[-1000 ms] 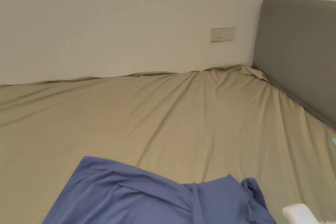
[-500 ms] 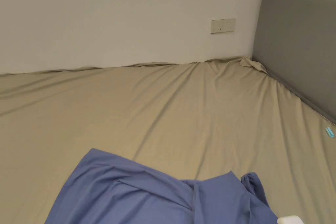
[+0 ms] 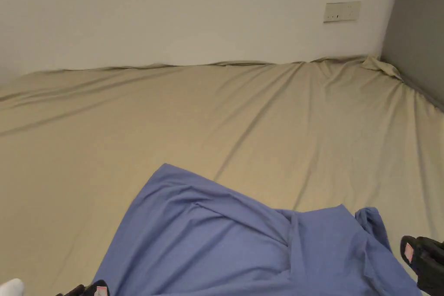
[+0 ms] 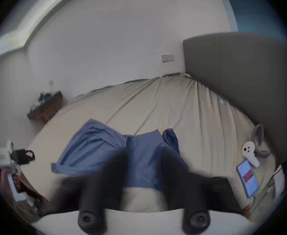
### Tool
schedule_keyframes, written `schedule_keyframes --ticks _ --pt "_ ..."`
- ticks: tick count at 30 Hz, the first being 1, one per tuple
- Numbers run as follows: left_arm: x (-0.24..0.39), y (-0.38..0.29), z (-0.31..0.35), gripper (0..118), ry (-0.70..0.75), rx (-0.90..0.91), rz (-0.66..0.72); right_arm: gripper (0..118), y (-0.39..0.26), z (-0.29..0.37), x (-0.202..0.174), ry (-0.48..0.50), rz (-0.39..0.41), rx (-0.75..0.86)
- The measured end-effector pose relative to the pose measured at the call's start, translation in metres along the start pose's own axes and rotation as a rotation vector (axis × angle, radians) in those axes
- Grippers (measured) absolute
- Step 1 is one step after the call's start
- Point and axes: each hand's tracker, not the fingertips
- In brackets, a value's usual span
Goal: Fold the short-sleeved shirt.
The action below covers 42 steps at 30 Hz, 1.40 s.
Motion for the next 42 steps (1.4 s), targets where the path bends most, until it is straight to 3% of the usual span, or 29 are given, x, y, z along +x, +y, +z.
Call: schedule_keyframes --ticks 1,4,9,14,15,16,17,18,20,22,26,28,31,33,35,36,37,38,39,40,42 --pt "0.004 -0.006 -0.004 0 0.034 -0.033 -0.032 3 -0.012 -0.006 -0.005 -0.001 0.045 -0.021" --pt "0.0 -0.022 -0.017 0 -0.019 -0.129 -0.039 3 -0.024 0.001 -0.028 0.181 0.078 -0.049" --pt "-0.001 -0.012 -0.029 0 0.035 -0.111 -0.11 3 -0.022 0.01 -0.051 0.229 0.261 0.024" --pt "0.014 0.045 -0.106 0 -0.003 -0.078 -0.222 3 -0.011 0.006 -0.062 0.279 0.29 0.055" --pt "0.017 0.066 -0.139 8 0.031 -0.074 -0.252 3 -0.01 0.002 -0.063 0.291 0.286 0.049" --pt "0.017 0.078 -0.159 49 0.041 -0.077 -0.262 3 -0.011 0.0 -0.063 0.296 0.28 0.042" --pt "0.018 0.093 -0.192 108 0.04 -0.091 -0.251 3 -0.012 -0.002 -0.062 0.303 0.268 0.028" --pt "0.015 0.088 -0.222 118 0.021 -0.066 -0.241 3 -0.014 -0.005 -0.06 0.313 0.258 0.008" --pt "0.017 0.105 -0.295 118 0.115 -0.118 -0.223 3 -0.02 -0.012 -0.057 0.313 0.25 -0.024" --pt "0.017 0.165 -0.335 118 0.168 -0.146 -0.246 3 -0.029 -0.021 -0.053 0.302 0.253 -0.074" --pt "0.019 0.185 -0.422 118 0.274 -0.227 -0.361 3 -0.045 -0.039 -0.048 0.277 0.242 -0.18" --pt "0.012 0.188 -0.457 118 0.32 -0.251 -0.335 3 -0.054 -0.048 -0.046 0.278 0.219 -0.222" --pt "-0.003 0.177 -0.488 118 0.357 -0.312 -0.253 3 -0.061 -0.058 -0.043 0.292 0.184 -0.27" --pt "-0.012 0.163 -0.5 118 0.382 -0.384 -0.278 3 -0.063 -0.063 -0.043 0.302 0.18 -0.287" --pt "0.0 0.152 -0.493 118 0.39 -0.265 -0.416 3 -0.067 -0.068 -0.042 0.303 0.184 -0.299" --pt "0.003 0.152 -0.493 115 0.402 -0.296 -0.384 3 -0.067 -0.071 -0.042 0.302 0.185 -0.305" --pt "0.004 0.154 -0.488 104 0.396 -0.296 -0.37 3 -0.068 -0.075 -0.042 0.303 0.181 -0.312" --pt "0.006 0.154 -0.484 85 0.384 -0.295 -0.371 3 -0.068 -0.078 -0.041 0.305 0.178 -0.318" --pt "0.012 0.154 -0.478 17 0.381 -0.248 -0.404 3 -0.068 -0.082 -0.039 0.299 0.172 -0.324" --pt "0.019 0.152 -0.471 0 0.389 -0.202 -0.459 3 -0.068 -0.088 -0.038 0.274 0.167 -0.337" --pt "0.023 0.144 -0.456 0 0.425 -0.157 -0.541 3 -0.066 -0.097 -0.031 0.221 0.153 -0.351"
